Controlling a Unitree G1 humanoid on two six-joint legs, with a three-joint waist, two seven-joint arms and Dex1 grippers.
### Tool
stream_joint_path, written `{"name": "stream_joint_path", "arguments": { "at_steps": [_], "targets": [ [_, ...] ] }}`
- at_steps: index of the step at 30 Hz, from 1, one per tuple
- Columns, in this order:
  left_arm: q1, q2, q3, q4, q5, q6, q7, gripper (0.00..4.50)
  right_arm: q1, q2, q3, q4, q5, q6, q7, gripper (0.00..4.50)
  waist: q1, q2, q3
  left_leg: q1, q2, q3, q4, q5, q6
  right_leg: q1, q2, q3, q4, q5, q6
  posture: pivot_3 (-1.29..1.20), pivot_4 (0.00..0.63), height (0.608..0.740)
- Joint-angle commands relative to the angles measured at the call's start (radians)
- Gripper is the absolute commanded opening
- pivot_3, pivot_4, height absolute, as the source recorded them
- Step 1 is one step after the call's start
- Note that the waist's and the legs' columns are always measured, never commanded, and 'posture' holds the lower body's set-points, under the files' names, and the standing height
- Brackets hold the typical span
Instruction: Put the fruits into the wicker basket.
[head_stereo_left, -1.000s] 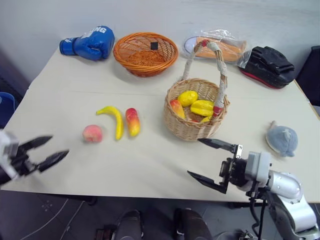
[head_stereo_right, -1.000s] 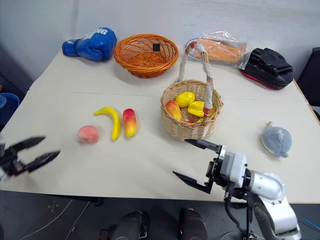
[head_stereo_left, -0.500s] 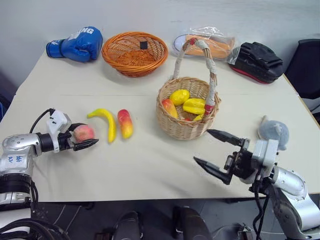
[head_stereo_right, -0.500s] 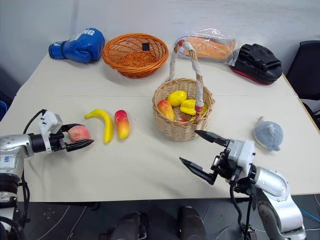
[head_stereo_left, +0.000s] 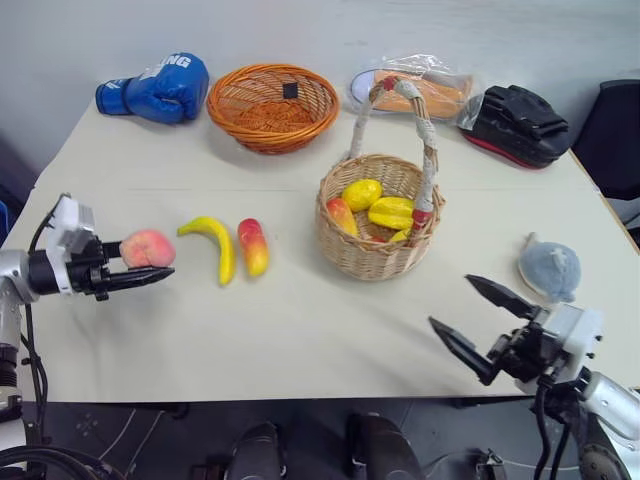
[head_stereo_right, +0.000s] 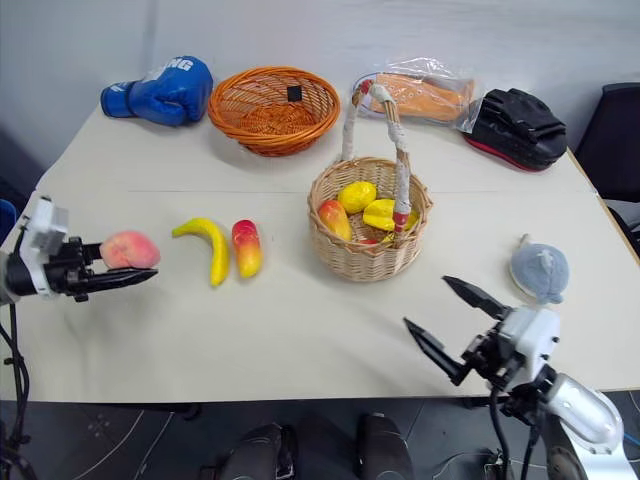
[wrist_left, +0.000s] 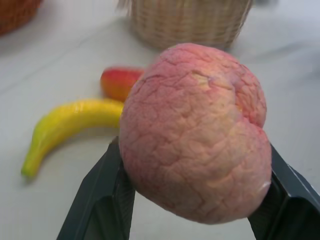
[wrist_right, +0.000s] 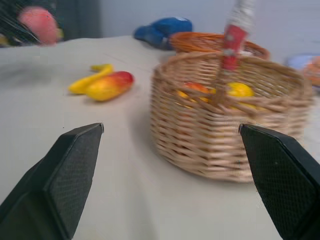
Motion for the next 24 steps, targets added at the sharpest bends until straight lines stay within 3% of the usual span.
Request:
{"name": "stream_joint_path", "arguments": {
  "at_steps": [1, 4, 7, 10, 18, 24],
  "targets": [
    [-0.161, -0.128, -0.133, -0.118, -0.004, 0.033, 0.026, 2.38, -0.009, -0.014, -0.099, 0.045, 0.015, -0.07, 0.02, 4.5, 0.025, 0.001, 0.0, 0.0, -0.001, 0.0, 0.003, 0.0, 0.001, 0.003, 0.0, 0.0, 0.0, 0.001, 0.001, 0.0, 0.15, 0.74],
    [-0.343, -0.361, -0.219, -0.024, 0.082, -0.062, 0.157, 2.38, -0.02, -0.009, -0.113, 0.063, 0.012, -0.089, 0.023, 4.5, 0.035, 0.001, -0.001, 0.001, -0.003, 0.0, 0.007, 0.0, 0.002, 0.006, 0.001, 0.001, -0.001, 0.003, 0.003, 0.0, 0.15, 0.74],
    [-0.435, -0.503, -0.322, 0.083, 0.218, -0.162, 0.246, 2.38, -0.036, 0.004, -0.113, 0.058, 0.012, -0.096, 0.002, 4.5, 0.029, 0.001, -0.001, 0.0, -0.005, 0.001, 0.008, 0.0, 0.002, 0.006, 0.002, 0.001, -0.002, 0.004, 0.003, 0.0, 0.15, 0.74],
    [-0.511, -0.598, -0.375, 0.221, 0.311, -0.265, 0.311, 2.38, -0.042, 0.021, -0.095, 0.021, 0.008, -0.087, -0.033, 4.5, 0.017, 0.001, -0.001, 0.001, -0.003, 0.001, 0.006, 0.0, 0.001, 0.001, 0.003, 0.005, -0.001, 0.003, 0.002, 0.0, 0.15, 0.74],
    [-0.61, -0.734, -0.345, 0.43, 0.342, -0.337, 0.413, 2.38, -0.017, 0.073, 0.009, -0.137, -0.036, -0.026, -0.15, 4.5, 0.007, 0.001, 0.0, -0.001, -0.001, 0.001, 0.007, 0.0, 0.001, -0.001, 0.005, 0.006, -0.001, 0.003, 0.002, 0.0, 0.15, 0.74],
    [-0.619, -0.74, -0.285, 0.423, 0.311, -0.355, 0.412, 4.36, -0.015, 0.059, 0.03, -0.188, -0.037, 0.023, -0.192, 4.5, 0.008, 0.001, 0.0, -0.001, -0.002, 0.0, 0.007, -0.001, 0.002, -0.002, 0.004, 0.007, -0.001, 0.003, 0.002, 0.0, 0.15, 0.74]
  ]
}}
